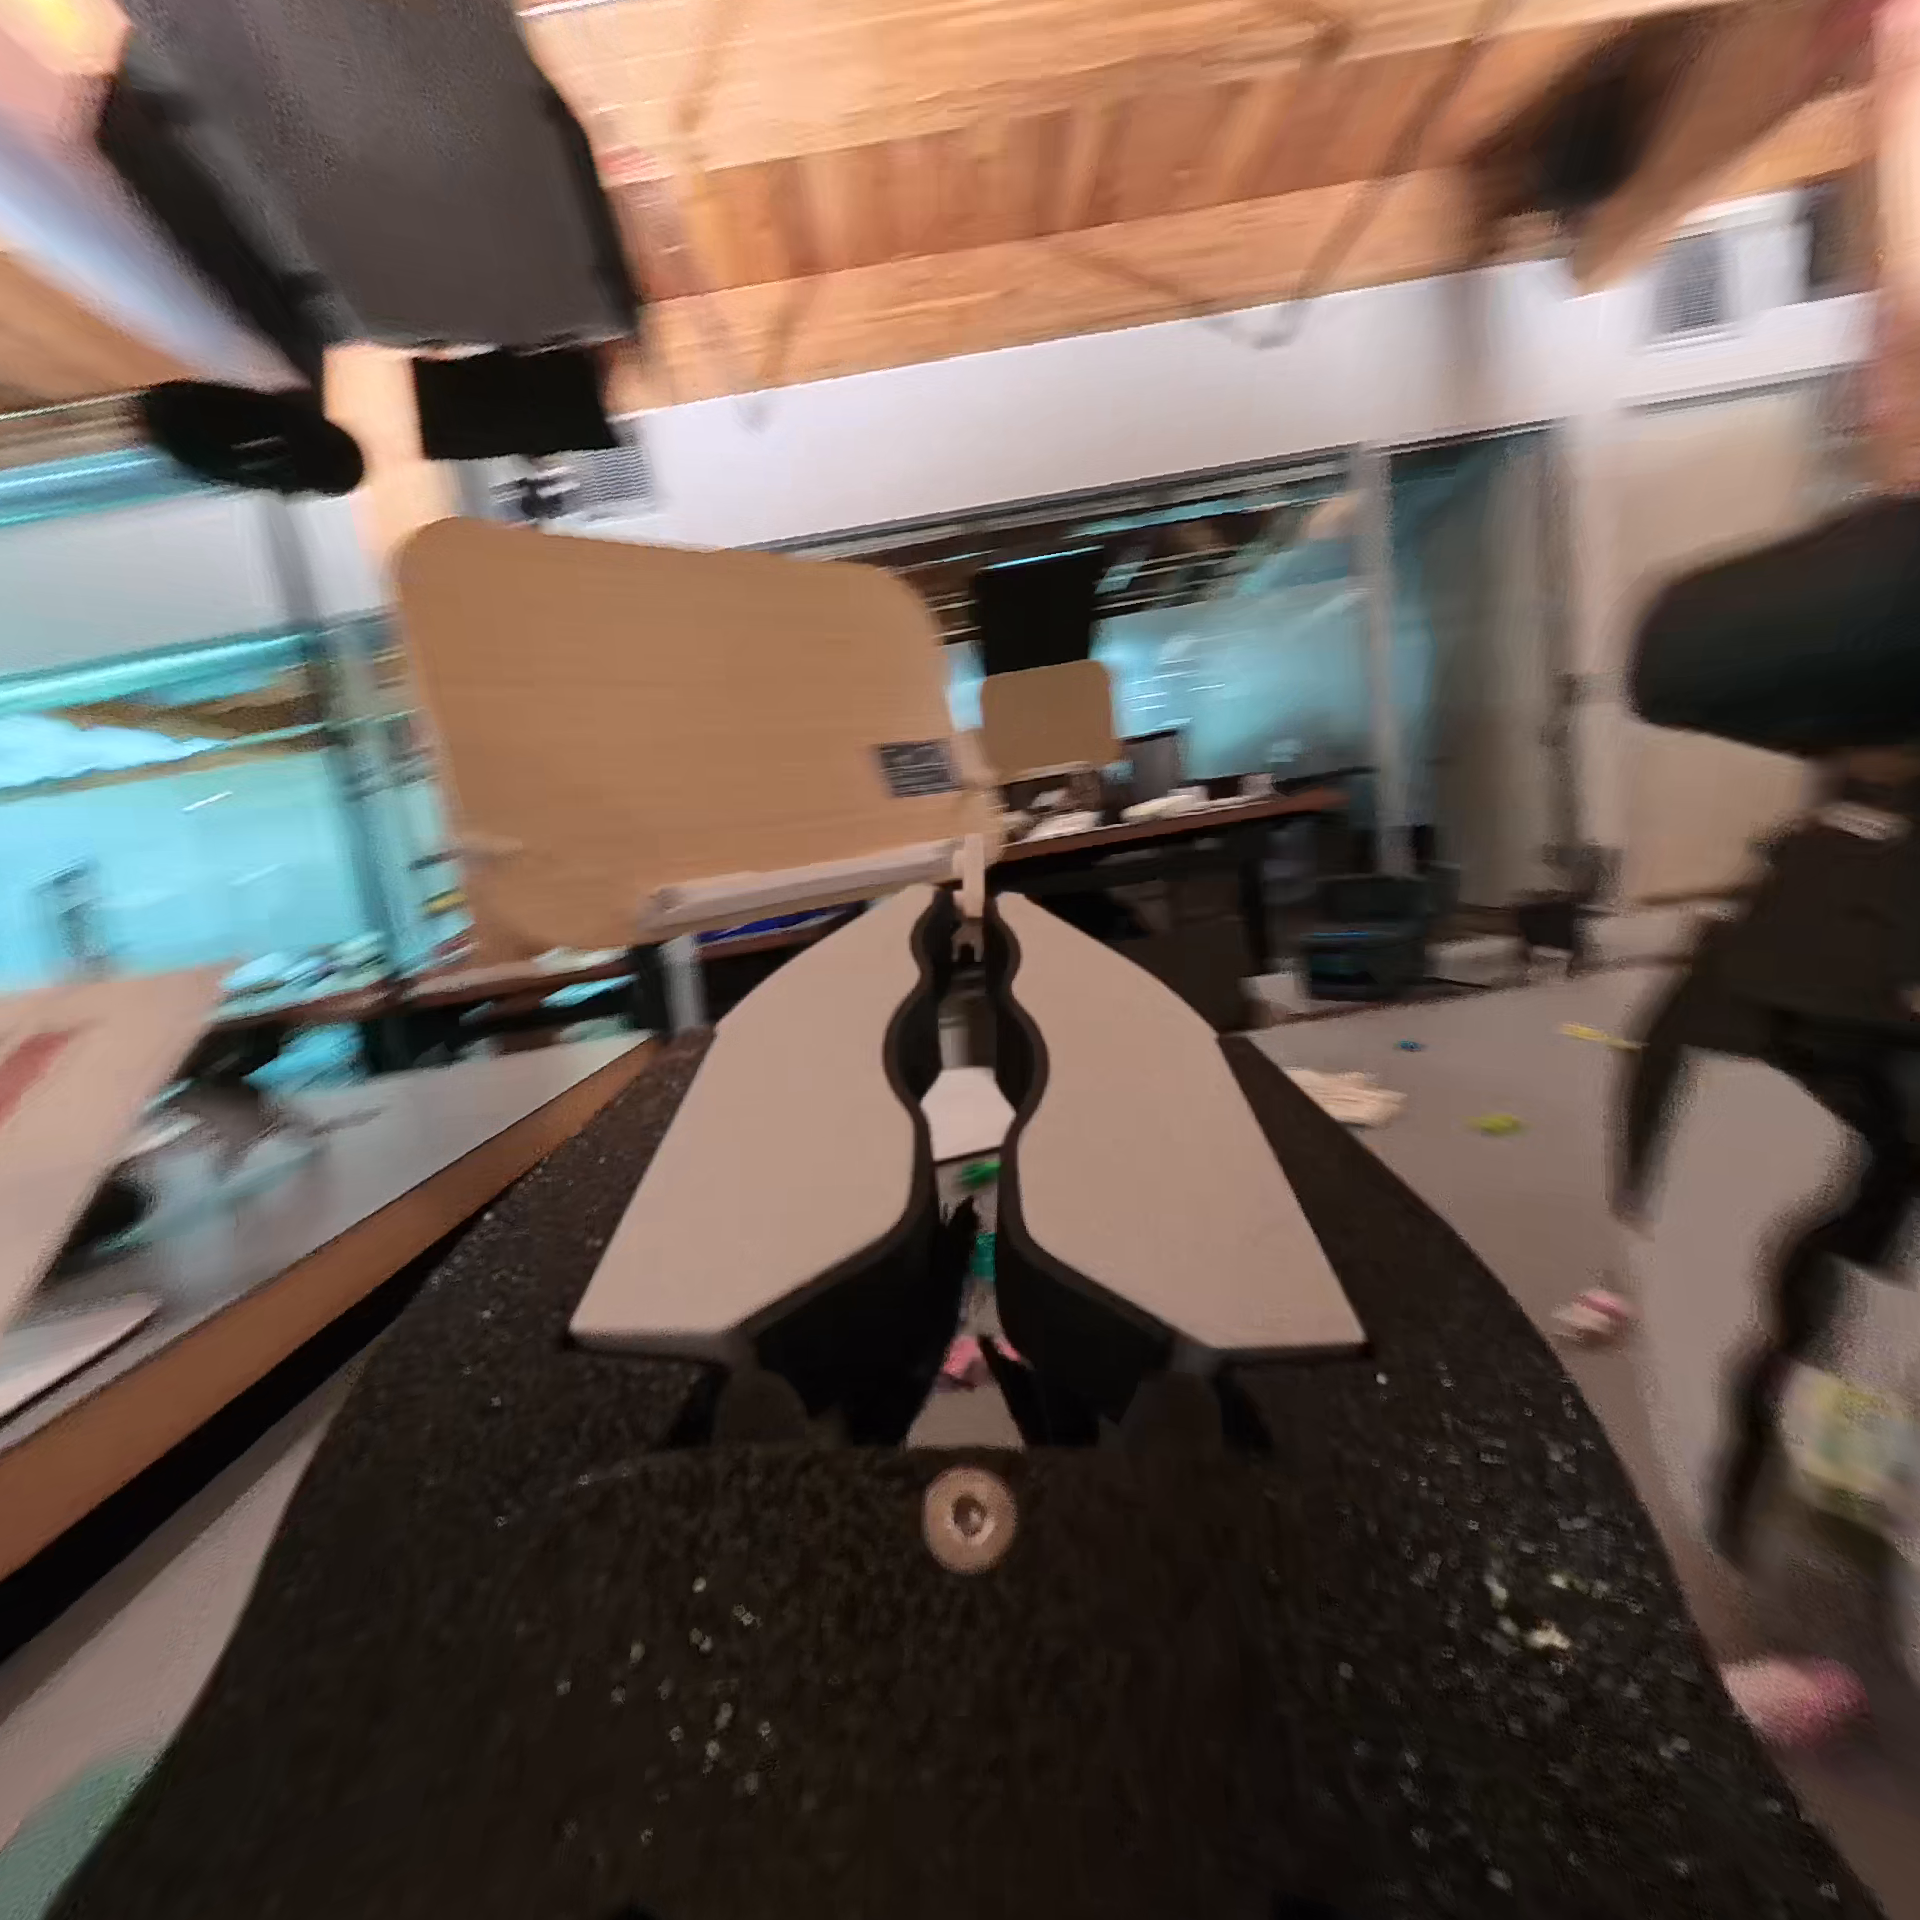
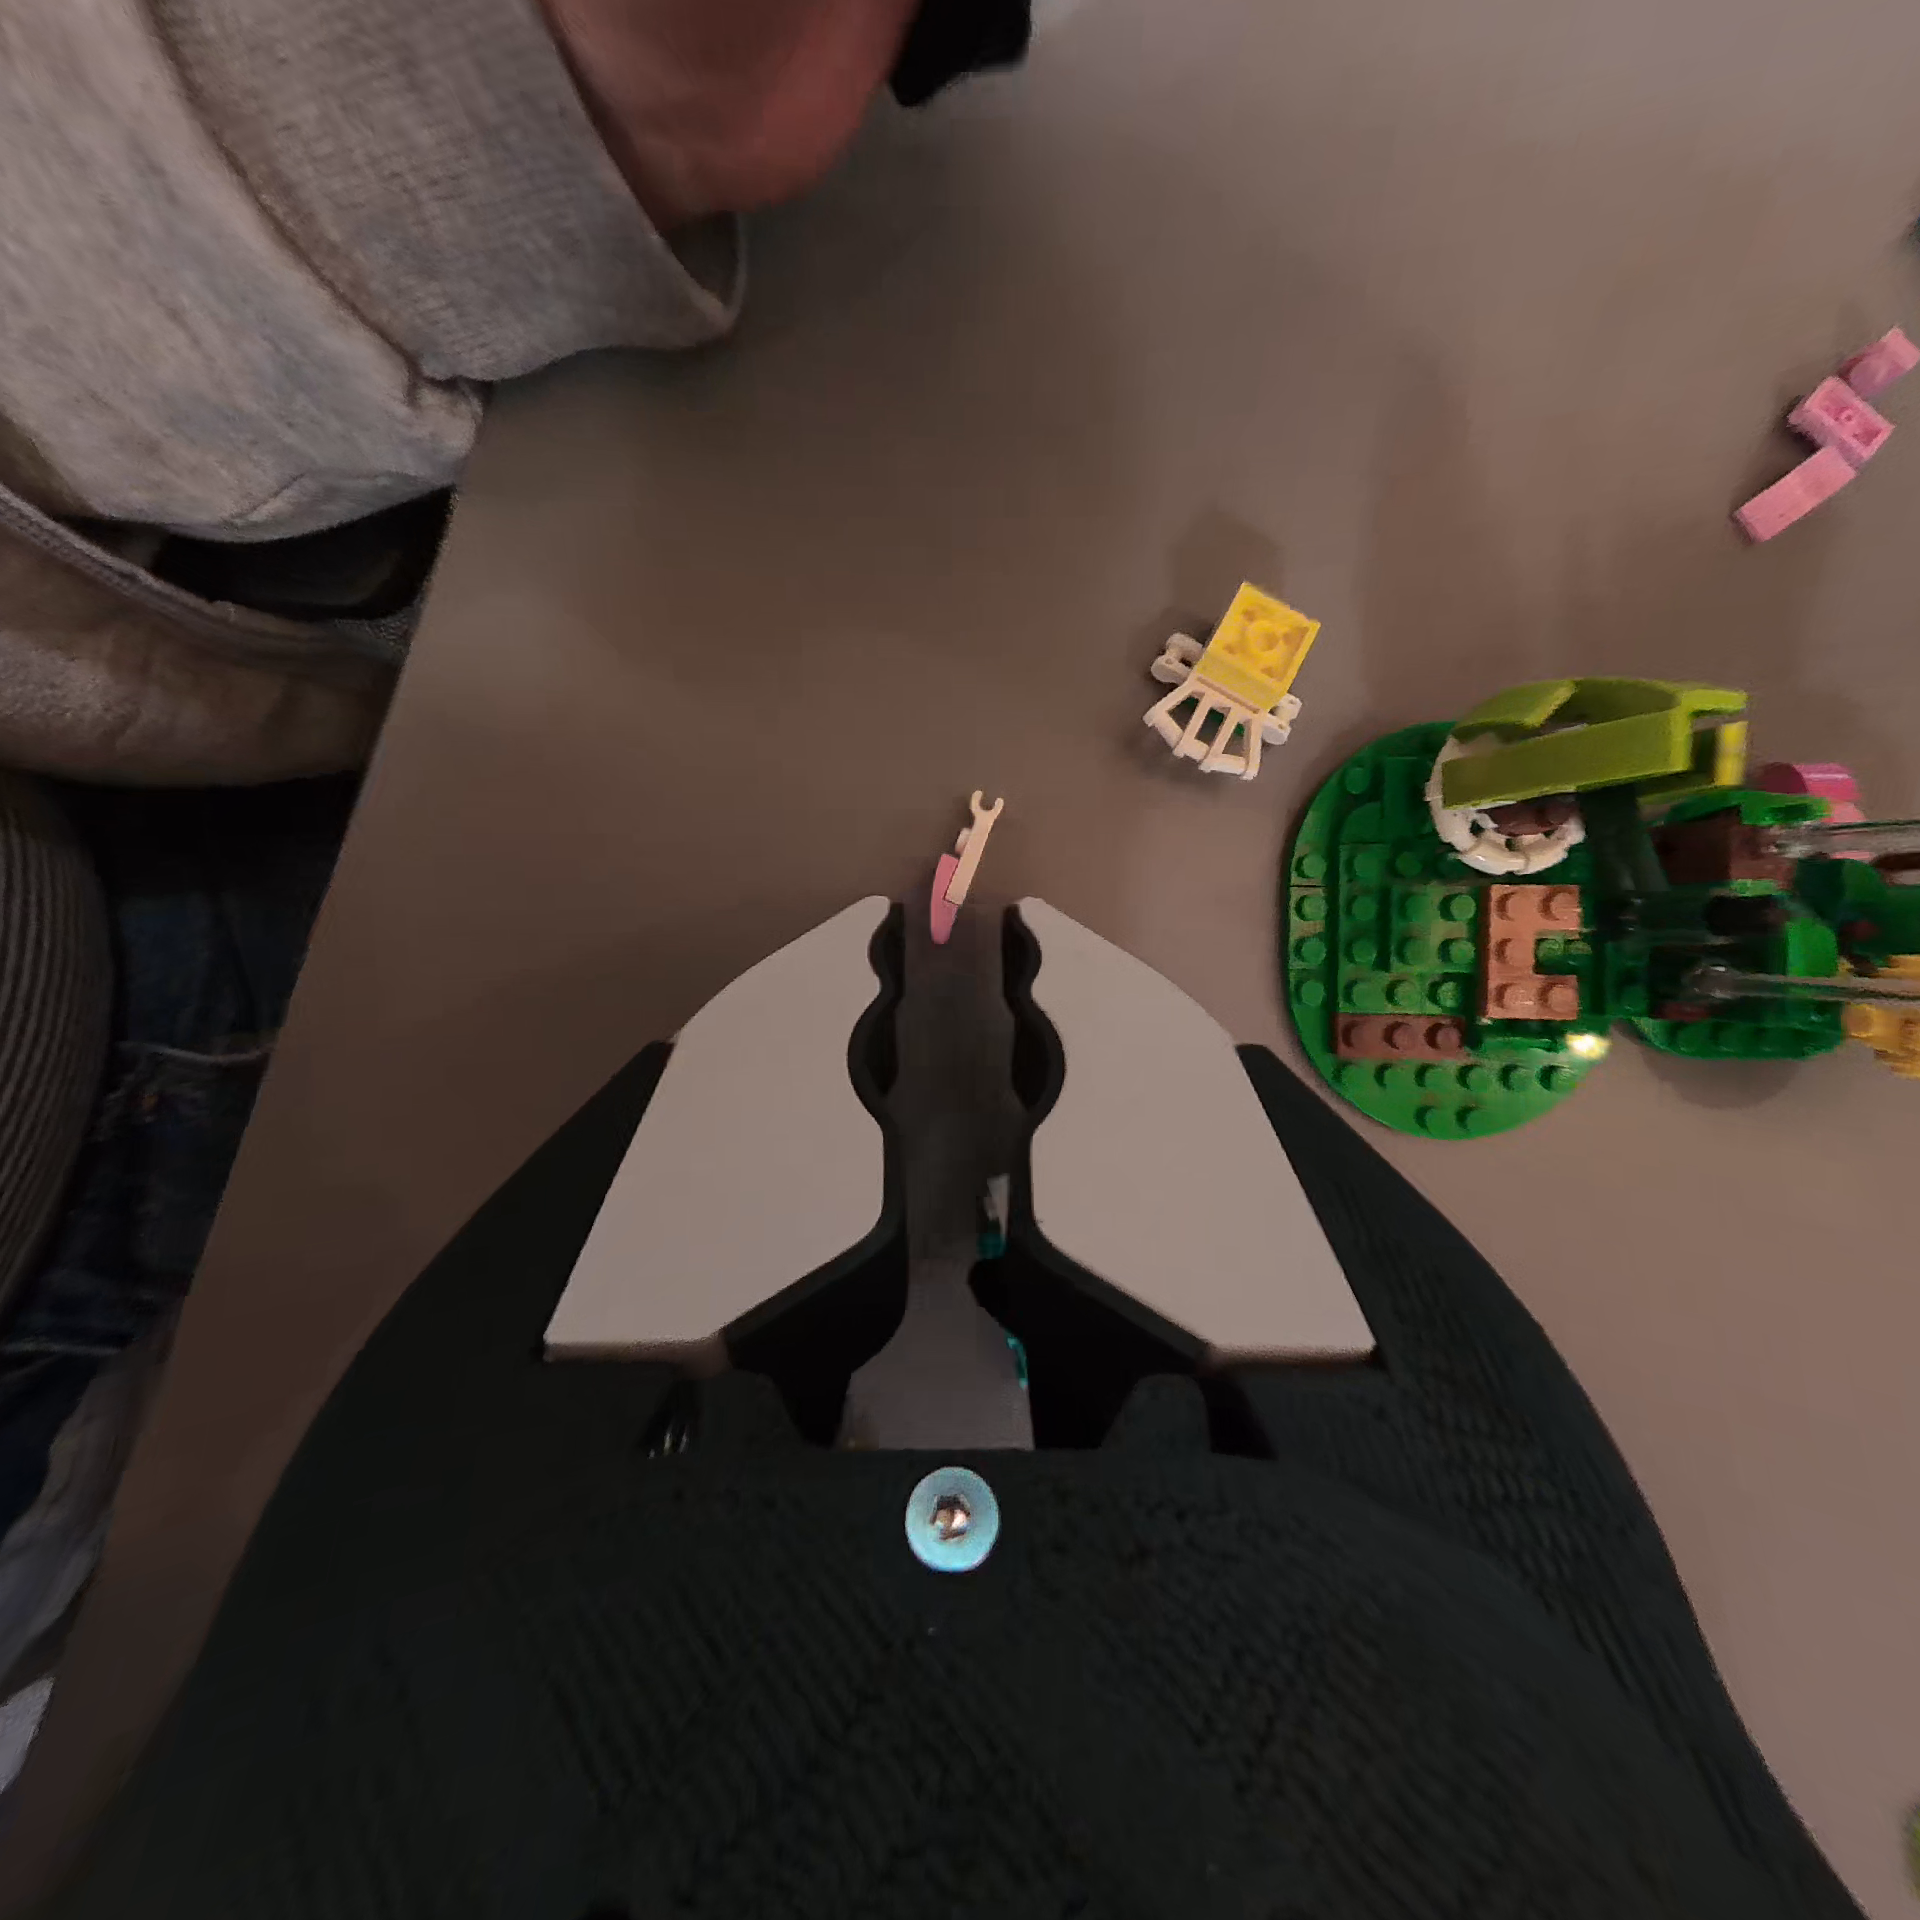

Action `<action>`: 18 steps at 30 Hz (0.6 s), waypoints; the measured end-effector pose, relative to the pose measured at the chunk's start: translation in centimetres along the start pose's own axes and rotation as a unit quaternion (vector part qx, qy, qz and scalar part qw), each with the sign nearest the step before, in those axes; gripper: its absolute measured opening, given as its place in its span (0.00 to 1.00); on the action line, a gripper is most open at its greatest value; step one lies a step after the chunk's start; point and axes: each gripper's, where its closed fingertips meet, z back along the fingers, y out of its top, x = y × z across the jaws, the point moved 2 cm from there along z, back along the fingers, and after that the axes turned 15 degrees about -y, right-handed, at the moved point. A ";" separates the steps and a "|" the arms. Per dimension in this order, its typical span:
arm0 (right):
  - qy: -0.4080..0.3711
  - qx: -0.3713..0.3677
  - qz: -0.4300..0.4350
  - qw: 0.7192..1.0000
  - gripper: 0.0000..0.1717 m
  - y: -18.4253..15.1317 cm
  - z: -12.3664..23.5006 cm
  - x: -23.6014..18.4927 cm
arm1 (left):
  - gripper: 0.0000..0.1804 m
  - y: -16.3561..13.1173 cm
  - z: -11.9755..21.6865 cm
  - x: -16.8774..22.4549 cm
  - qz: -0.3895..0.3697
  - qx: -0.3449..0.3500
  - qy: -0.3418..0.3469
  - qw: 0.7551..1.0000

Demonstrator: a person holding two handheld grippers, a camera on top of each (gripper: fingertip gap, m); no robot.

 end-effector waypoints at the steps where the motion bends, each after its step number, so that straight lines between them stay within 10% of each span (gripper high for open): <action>1: -0.003 0.009 0.002 1.000 0.12 0.5 0.7 0.4 | 0.03 0.5 -0.5 1.7 0.002 0.020 -0.072 0.997; 7: -0.062 0.207 0.025 0.976 0.12 5.9 6.9 3.0 | 0.03 1.1 -1.0 7.9 0.121 0.058 -0.341 0.930; 18: -0.031 0.304 0.006 0.952 0.07 7.6 9.7 2.5 | 0.03 0.8 -0.9 10.5 0.151 0.037 -0.430 0.889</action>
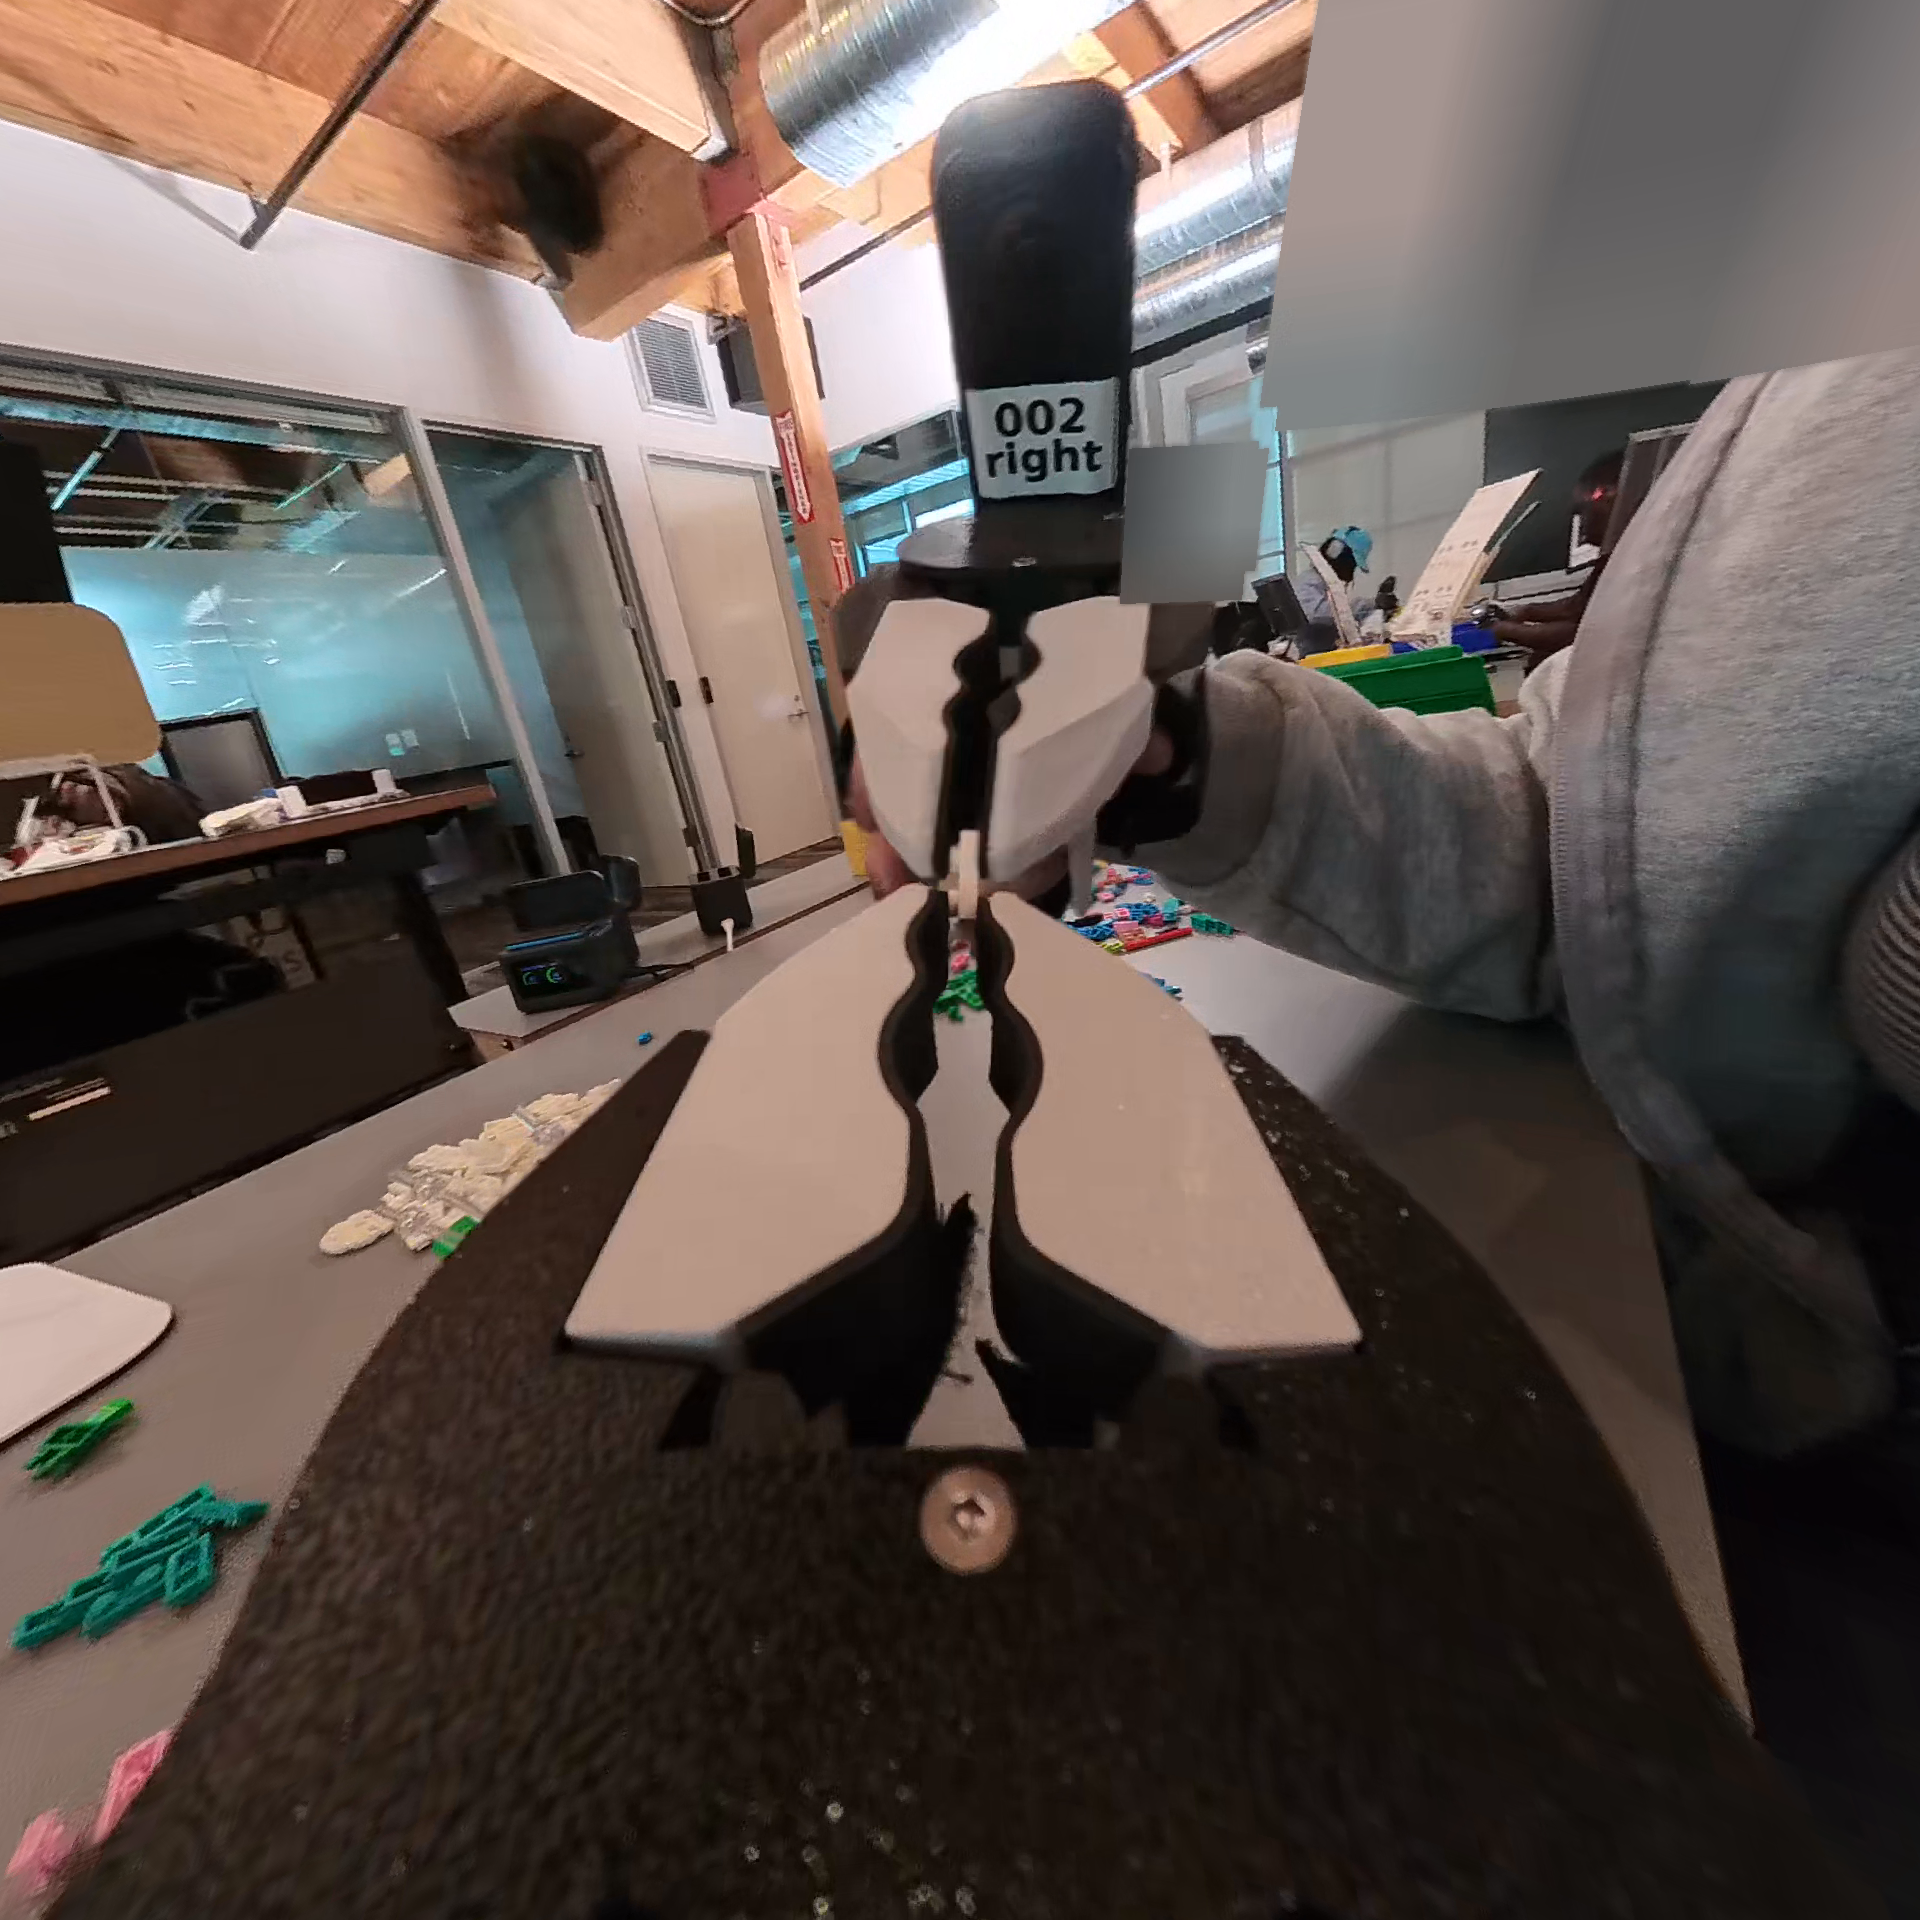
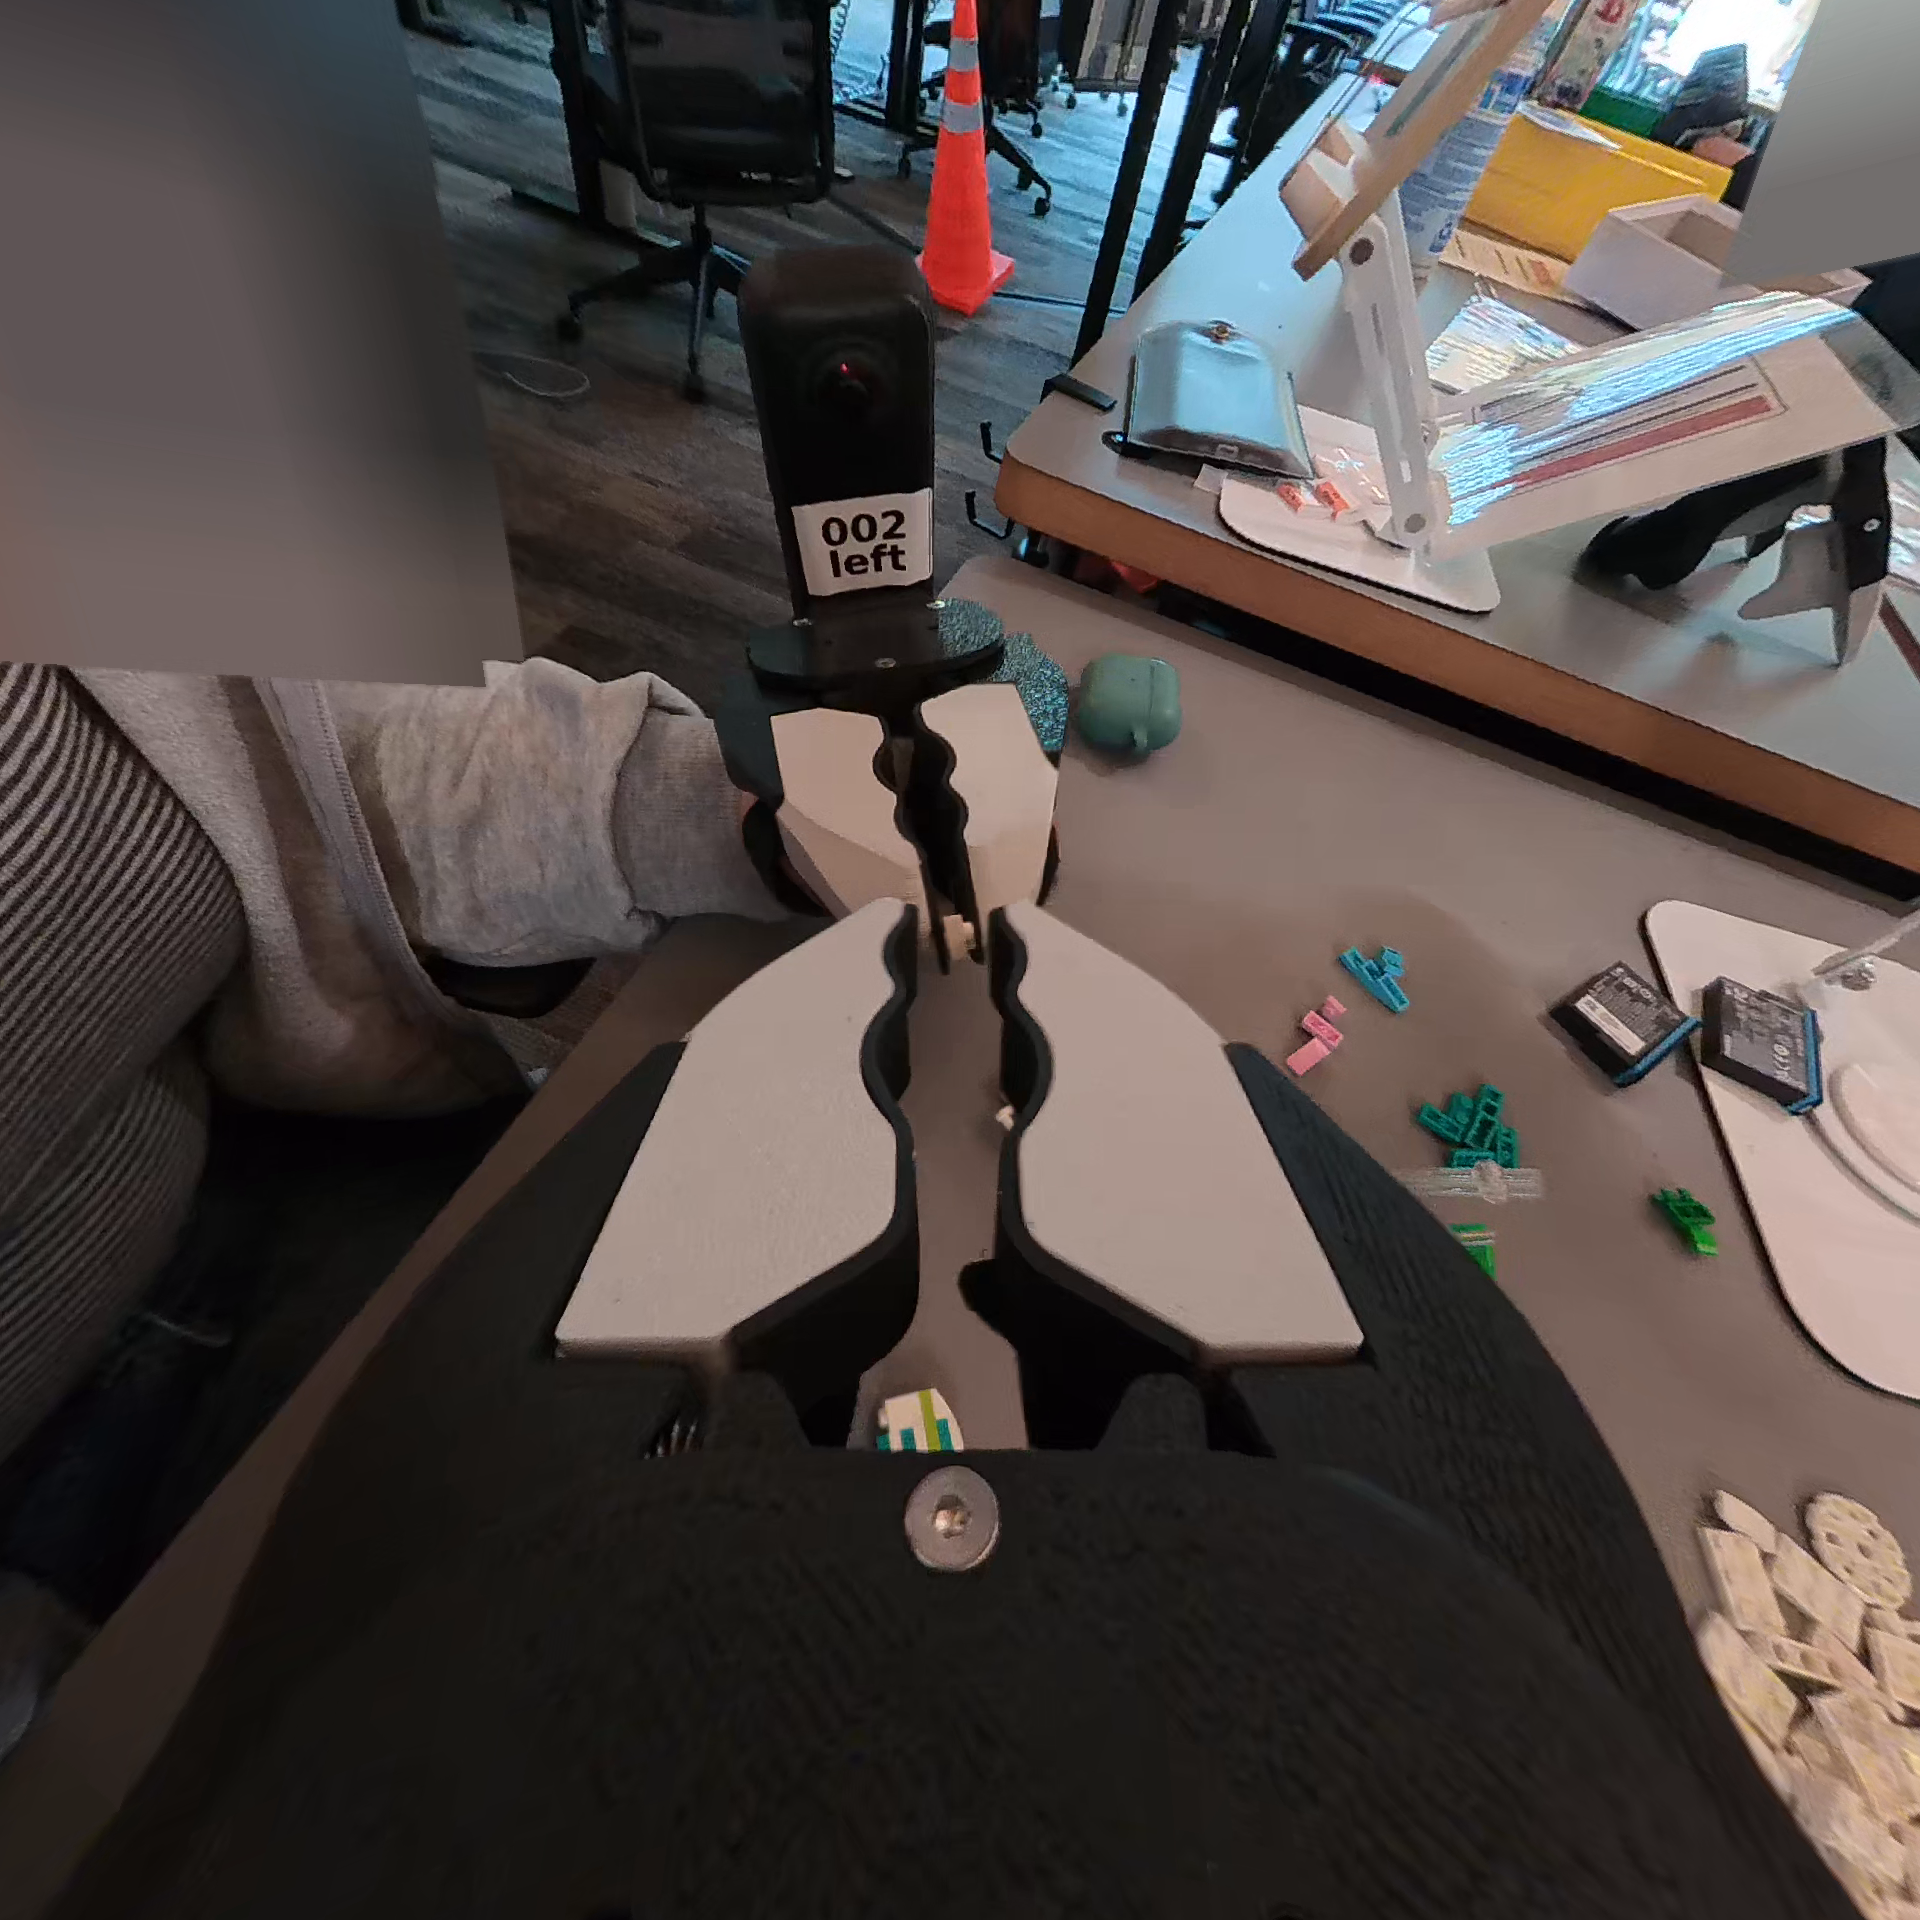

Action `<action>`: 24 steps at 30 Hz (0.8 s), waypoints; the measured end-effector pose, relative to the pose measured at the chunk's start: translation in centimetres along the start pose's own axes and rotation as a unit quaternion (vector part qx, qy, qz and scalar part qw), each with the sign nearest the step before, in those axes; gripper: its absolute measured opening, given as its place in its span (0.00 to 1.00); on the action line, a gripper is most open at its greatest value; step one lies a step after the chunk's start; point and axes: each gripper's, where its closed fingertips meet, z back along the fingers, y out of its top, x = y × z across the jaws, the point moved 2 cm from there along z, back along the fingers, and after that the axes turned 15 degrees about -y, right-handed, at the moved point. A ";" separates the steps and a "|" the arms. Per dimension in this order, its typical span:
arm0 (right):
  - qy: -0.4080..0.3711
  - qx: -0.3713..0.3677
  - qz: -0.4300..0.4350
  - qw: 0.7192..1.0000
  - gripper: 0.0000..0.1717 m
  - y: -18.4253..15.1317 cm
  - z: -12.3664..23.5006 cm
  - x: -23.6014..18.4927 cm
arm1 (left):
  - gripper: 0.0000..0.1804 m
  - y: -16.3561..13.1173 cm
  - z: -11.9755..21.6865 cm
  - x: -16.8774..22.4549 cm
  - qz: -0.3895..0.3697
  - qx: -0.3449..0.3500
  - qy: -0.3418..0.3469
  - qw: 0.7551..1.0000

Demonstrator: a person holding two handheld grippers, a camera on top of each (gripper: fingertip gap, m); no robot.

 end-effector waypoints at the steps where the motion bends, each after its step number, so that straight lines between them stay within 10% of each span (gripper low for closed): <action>1: 0.003 0.000 0.003 1.000 0.02 -0.1 0.0 0.0 | 0.03 0.0 -0.1 0.1 -0.003 0.001 -0.003 1.000; 7: -0.105 -0.018 0.024 0.994 0.02 -0.9 1.1 5.1 | 0.13 0.1 0.4 -1.7 0.001 0.030 0.082 0.996; 11: -0.372 -0.192 0.011 0.908 0.02 -8.7 2.5 16.6 | 0.00 0.4 2.1 -2.9 0.000 0.039 0.138 0.990; 21: -0.394 -0.315 -0.060 0.862 0.03 -19.1 0.9 21.9 | 0.00 -0.5 8.1 -7.0 0.087 0.062 0.339 0.935; 24: -0.400 -0.261 -0.103 0.873 0.24 -17.3 1.1 21.5 | 0.00 -0.5 9.1 -7.3 0.107 0.082 0.359 0.923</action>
